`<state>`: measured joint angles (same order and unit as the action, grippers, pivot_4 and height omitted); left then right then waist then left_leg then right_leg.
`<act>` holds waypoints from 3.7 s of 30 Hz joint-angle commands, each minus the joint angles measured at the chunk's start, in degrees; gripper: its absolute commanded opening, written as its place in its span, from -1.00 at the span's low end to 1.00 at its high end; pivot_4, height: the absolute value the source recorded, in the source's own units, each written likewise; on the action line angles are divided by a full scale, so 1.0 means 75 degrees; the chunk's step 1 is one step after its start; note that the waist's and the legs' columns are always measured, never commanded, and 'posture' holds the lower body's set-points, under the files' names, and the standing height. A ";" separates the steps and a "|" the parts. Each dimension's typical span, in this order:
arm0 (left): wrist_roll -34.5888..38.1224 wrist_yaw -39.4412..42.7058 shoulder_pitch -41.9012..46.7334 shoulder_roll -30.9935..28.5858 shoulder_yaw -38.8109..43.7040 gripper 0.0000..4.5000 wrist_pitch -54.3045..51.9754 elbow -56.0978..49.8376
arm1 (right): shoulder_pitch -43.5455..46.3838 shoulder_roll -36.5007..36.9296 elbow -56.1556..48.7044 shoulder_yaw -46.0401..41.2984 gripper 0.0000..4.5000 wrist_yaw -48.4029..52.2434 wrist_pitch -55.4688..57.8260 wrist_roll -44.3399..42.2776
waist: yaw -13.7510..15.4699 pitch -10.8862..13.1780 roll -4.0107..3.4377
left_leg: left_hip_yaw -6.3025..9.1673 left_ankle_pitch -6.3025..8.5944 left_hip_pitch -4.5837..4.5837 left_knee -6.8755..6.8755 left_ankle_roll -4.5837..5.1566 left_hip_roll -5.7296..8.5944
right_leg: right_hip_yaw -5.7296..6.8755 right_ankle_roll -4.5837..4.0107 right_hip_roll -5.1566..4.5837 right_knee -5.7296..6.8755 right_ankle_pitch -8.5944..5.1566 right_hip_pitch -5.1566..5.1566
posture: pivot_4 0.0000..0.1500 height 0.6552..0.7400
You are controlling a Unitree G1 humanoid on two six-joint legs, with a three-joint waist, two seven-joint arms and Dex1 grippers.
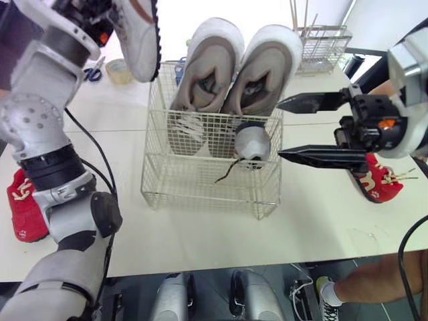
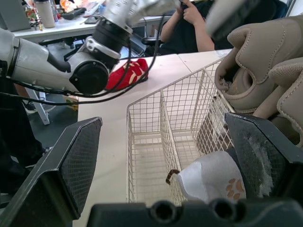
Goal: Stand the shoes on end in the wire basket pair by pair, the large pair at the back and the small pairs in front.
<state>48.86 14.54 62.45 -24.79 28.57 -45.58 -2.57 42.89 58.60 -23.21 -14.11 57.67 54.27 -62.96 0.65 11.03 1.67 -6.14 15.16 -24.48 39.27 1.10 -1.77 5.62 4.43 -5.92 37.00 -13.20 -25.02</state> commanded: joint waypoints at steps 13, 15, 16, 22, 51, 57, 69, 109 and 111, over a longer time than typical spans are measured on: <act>-0.1011 -0.1171 -0.3125 0.0507 -0.1132 -0.98 0.1199 -0.3421 | 0.0533 -0.0362 0.0365 0.0492 1.00 0.0219 -0.0434 0.0466 | 0.0015 0.0000 -0.0001 | 0.0006 0.0000 0.0012 0.0000 0.0000 0.0002 | -0.0001 -0.0003 0.0004 -0.0007 0.0000 0.0020 | 1.00 1.00; -0.1330 -0.1102 -0.3464 0.0590 -0.1356 -0.98 0.1567 -0.3606 | 0.0604 -0.0401 0.0465 0.0556 1.00 0.0320 -0.0474 0.0532 | 0.0021 -0.0001 -0.0002 | 0.0008 0.0001 0.0013 0.0000 0.0001 0.0001 | 0.0000 -0.0003 0.0004 -0.0007 0.0000 0.0021 | 1.00 1.00; -0.1507 -0.1091 -0.3606 0.0647 -0.1493 -0.98 0.1764 -0.3681 | 0.0649 -0.0421 0.0514 0.0579 1.00 0.0377 -0.0480 0.0554 | 0.0026 -0.0002 -0.0002 | 0.0008 0.0004 0.0014 0.0000 0.0007 0.0002 | 0.0000 -0.0004 0.0004 -0.0007 0.0000 0.0022 | 1.00 1.00; -0.2292 -0.0839 -0.4089 0.0995 -0.2144 -0.98 0.2876 -0.3624 | 0.0940 -0.0512 0.0655 0.0766 1.00 0.0485 -0.0434 0.0691 | 0.0025 -0.0003 -0.0005 | 0.0010 0.0023 0.0015 0.0000 0.0039 0.0003 | 0.0001 -0.0005 0.0003 -0.0011 0.0000 0.0028 | 1.00 1.00; -0.3944 -0.0897 -0.4520 0.2861 -0.3290 -0.98 0.5629 -0.2652 | 0.1278 -0.0177 0.0627 0.0639 1.00 0.0606 0.0113 0.0643 | 0.0061 -0.0037 -0.0064 | 0.0019 0.0036 0.0022 0.0001 0.0063 0.0003 | 0.0011 -0.0009 0.0000 -0.0033 0.0002 0.0046 | 1.00 1.00; -0.3370 -0.1084 -0.4212 0.2999 -0.3189 -0.98 0.5031 -0.2863 | 0.1389 -0.0190 0.0715 0.0729 1.00 0.0702 0.0097 0.0743 | 0.0103 -0.0037 -0.0063 | 0.0023 0.0036 0.0018 0.0001 0.0064 0.0003 | 0.0015 -0.0009 0.0001 -0.0039 0.0002 0.0046 | 1.00 1.00; -0.3378 -0.0555 -0.4475 0.2769 -0.3549 -0.98 0.5078 -0.3333 | 0.1657 -0.0243 0.1016 0.1001 1.00 0.1034 0.0040 0.1056 | 0.0213 -0.0036 -0.0064 | 0.0021 0.0042 0.0007 0.0000 0.0073 0.0001 | 0.0019 -0.0013 0.0007 -0.0080 0.0006 0.0051 | 1.00 1.00; -0.6062 -0.0147 -0.6263 0.2757 -0.4195 -0.30 1.0610 0.1772 | 0.1710 -0.0510 0.1284 0.1187 1.00 0.1341 -0.0219 0.1628 | 0.0380 -0.0221 -0.0354 | 0.0016 0.0040 0.0014 0.0013 0.0127 0.0004 | 0.0093 -0.0061 -0.0067 -0.0118 0.0023 0.0094 | 1.00 1.00; -0.5969 -0.0104 -0.6317 0.2623 -0.4139 0.16 1.0509 0.1599 | 0.1683 -0.0532 0.1286 0.1208 1.00 0.1330 -0.0270 0.1672 | 0.0376 -0.0231 -0.0368 | 0.0017 0.0040 0.0015 0.0013 0.0127 0.0004 | 0.0095 -0.0061 -0.0065 -0.0117 0.0022 0.0094 | 1.00 1.00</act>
<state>3.17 13.66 16.91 -4.04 -4.51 37.17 6.19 54.97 54.71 -12.31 -3.24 67.77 53.53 -50.72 3.47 9.29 -1.09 -6.01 15.46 -24.36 39.37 2.05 -1.75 6.33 3.97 -6.39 36.13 -13.03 -24.31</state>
